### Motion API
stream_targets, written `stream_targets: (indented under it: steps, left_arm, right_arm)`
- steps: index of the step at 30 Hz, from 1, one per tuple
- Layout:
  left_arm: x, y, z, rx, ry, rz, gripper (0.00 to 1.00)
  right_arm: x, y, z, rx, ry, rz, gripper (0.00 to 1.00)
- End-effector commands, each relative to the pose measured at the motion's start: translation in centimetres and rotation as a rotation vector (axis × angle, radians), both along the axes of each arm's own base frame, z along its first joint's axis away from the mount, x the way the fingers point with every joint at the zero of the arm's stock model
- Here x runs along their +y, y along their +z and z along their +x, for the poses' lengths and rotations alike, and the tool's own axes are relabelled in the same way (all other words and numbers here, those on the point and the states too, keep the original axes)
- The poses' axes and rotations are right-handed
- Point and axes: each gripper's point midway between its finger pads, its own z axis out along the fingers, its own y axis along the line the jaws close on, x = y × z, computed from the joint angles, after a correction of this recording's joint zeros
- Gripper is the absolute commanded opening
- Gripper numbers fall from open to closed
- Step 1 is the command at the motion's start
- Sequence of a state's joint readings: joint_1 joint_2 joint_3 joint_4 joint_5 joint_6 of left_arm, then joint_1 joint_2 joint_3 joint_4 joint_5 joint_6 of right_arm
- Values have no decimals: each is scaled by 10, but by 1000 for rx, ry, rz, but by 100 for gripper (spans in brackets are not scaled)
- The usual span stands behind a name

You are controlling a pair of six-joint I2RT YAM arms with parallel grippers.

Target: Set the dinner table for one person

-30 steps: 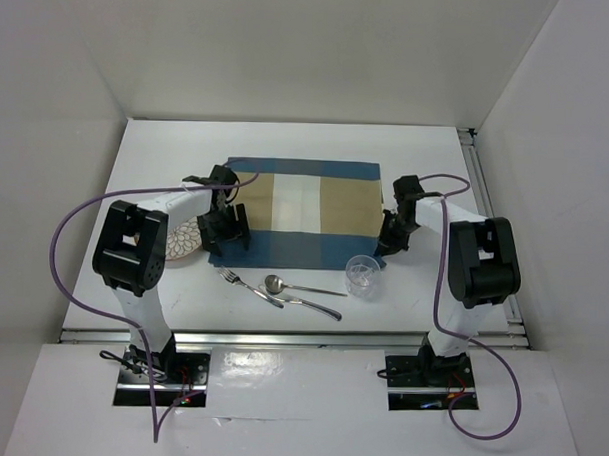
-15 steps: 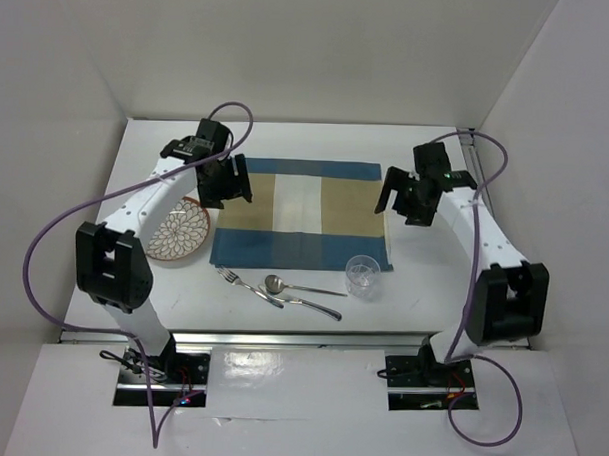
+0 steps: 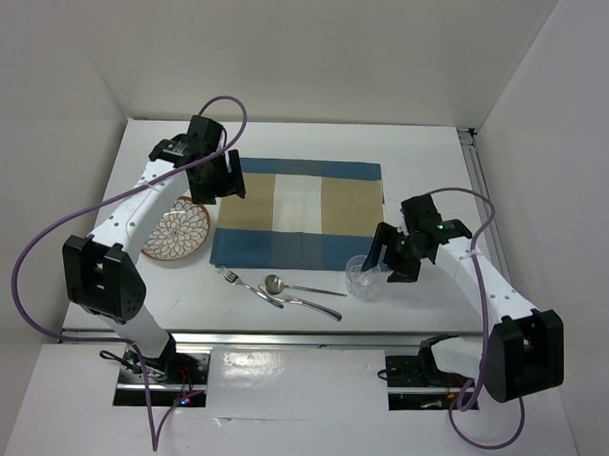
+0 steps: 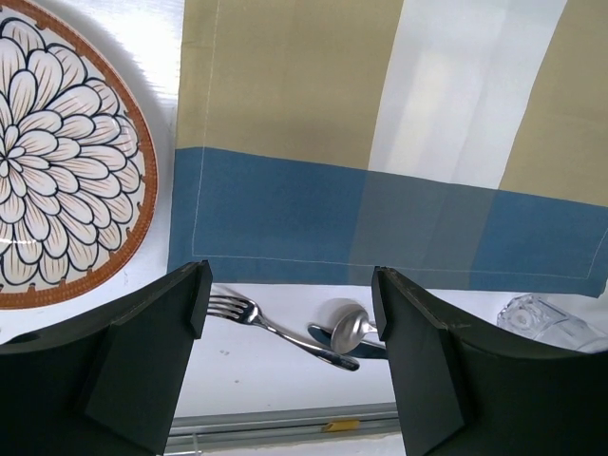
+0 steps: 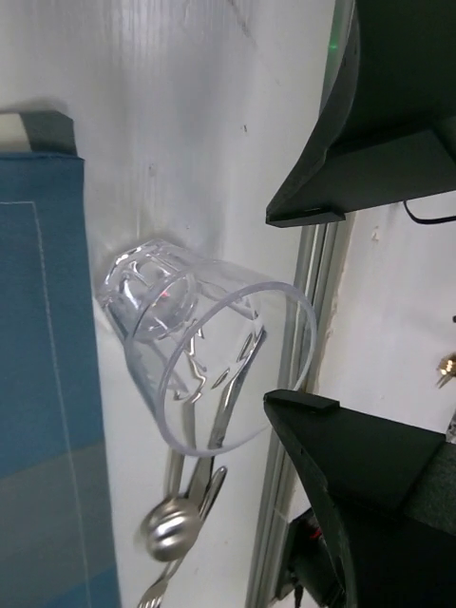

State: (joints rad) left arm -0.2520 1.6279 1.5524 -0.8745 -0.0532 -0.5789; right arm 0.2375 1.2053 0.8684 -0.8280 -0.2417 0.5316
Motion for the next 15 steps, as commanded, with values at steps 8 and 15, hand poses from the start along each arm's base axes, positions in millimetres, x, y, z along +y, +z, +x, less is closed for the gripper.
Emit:
stream_targets:
  steps: [8, 15]
  left_arm:
    - [4, 15, 2, -44, 1, 16, 86]
    - [4, 12, 7, -46, -28, 35, 87]
  right_arm:
    - [3, -15, 16, -8, -35, -51, 37]
    - [-13, 36, 44, -89, -80, -154, 0]
